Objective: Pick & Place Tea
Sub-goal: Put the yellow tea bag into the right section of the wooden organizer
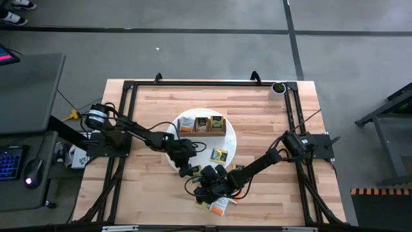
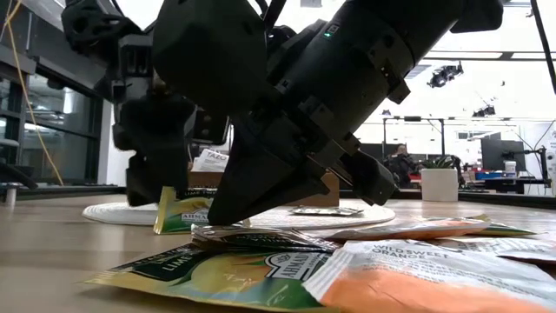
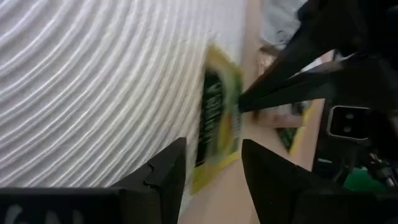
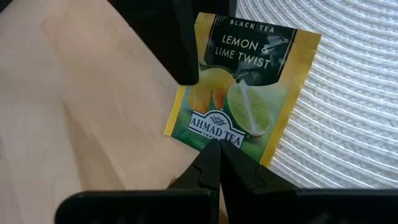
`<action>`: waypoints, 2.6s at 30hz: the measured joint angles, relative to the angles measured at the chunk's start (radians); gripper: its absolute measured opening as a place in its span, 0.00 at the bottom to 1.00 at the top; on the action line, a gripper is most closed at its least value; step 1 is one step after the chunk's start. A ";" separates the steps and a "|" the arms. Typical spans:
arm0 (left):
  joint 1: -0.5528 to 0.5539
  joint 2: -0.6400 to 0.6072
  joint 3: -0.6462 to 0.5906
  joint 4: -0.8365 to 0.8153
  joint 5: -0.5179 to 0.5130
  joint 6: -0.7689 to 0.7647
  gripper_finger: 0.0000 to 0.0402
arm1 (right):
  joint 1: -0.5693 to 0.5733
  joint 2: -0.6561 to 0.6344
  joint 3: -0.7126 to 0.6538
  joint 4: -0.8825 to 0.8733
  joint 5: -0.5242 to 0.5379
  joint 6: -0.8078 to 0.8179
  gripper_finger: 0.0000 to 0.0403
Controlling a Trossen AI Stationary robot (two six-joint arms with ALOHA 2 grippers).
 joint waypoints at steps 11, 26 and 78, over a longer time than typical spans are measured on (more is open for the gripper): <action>0.010 0.000 0.010 -0.004 -0.001 0.052 0.38 | 0.000 0.000 0.000 0.000 -0.001 -0.002 0.00; 0.117 0.000 0.010 -0.027 0.209 0.077 0.38 | 0.001 0.001 0.000 0.000 -0.004 0.001 0.00; 0.111 -0.007 0.010 -0.095 0.206 0.137 0.00 | 0.013 -0.208 0.067 -0.102 0.108 -0.204 0.00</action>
